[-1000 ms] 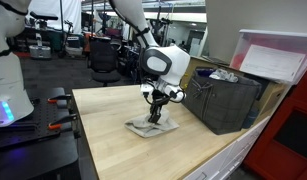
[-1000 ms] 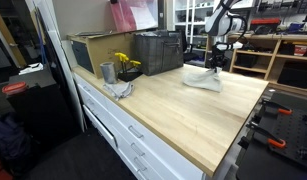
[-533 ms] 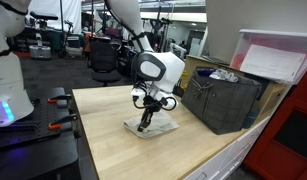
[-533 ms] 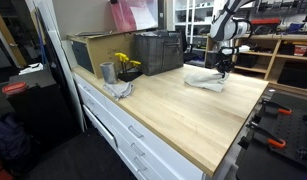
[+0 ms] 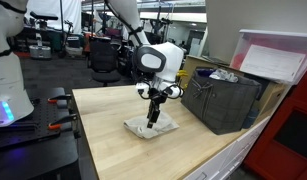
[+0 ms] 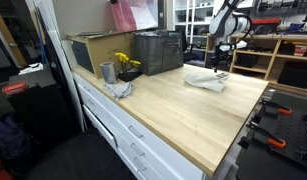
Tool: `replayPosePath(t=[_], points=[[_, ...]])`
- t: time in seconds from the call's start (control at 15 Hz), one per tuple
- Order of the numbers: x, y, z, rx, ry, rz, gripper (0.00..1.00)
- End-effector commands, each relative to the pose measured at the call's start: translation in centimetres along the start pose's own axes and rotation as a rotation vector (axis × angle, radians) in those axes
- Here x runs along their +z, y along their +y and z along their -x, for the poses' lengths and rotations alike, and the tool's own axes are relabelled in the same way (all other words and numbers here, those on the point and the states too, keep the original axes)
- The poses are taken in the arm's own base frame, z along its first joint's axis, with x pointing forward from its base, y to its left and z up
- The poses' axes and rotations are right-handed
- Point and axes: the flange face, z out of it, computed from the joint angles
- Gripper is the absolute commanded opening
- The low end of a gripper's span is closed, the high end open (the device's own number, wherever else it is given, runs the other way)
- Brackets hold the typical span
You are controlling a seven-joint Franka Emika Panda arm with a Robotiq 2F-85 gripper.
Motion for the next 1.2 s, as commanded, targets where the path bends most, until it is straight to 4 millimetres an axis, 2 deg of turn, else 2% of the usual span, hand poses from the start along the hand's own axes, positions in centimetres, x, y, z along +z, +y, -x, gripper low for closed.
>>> replayPosePath(t=[0.0,0.27,0.53,0.67,1.07,1.13], points=[[-4.1,-2.9,0.1,-0.095,0.158,0.021,1.00],[-5.9,-7.5,-0.1,-0.213,0.267,0.018,1.00],[-3.9,-11.4,-0.4,-0.302,0.258,-0.004,1.00],[-2.8,-12.2,-0.9,-0.319,0.244,-0.002,1.00],[0.3,-12.3,-4.1,-0.310,0.222,0.013,1.00],[0.5,-12.3,-4.8,-0.302,0.226,0.015,0.75]])
